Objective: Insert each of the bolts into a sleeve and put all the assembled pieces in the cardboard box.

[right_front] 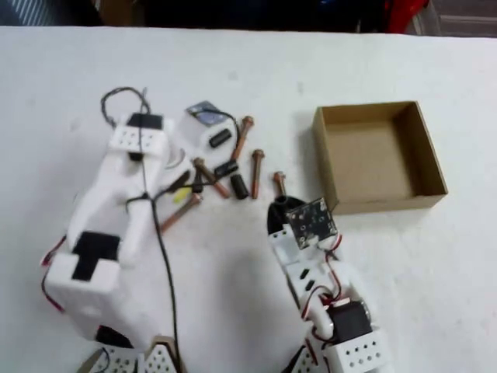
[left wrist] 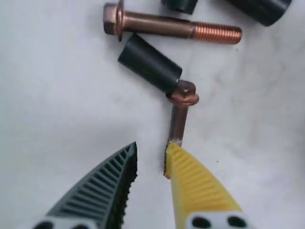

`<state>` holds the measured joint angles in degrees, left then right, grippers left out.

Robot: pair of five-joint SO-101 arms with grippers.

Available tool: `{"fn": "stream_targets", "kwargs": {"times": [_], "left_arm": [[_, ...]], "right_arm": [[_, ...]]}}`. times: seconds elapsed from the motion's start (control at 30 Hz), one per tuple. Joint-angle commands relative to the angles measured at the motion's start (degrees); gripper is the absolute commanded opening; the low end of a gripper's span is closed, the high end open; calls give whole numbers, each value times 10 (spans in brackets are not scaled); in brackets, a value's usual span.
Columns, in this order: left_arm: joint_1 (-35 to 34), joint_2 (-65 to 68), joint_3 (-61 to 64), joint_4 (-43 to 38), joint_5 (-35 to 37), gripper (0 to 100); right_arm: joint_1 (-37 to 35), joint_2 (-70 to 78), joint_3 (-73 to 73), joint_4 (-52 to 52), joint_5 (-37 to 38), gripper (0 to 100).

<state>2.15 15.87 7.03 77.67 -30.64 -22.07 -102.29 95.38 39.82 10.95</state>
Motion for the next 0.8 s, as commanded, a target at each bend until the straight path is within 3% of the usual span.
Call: {"fn": "stream_targets", "kwargs": {"times": [0.0, 0.23, 0.77], "left_arm": [[29, 28, -52, 11, 5, 133], [61, 75, -69, 11, -41, 133], [60, 139, -71, -31, -44, 158]], "right_arm": [[2, -8, -4, -16, -1, 17], [2, -8, -4, -16, 0, 17], [3, -8, -4, -16, 0, 17]]}}
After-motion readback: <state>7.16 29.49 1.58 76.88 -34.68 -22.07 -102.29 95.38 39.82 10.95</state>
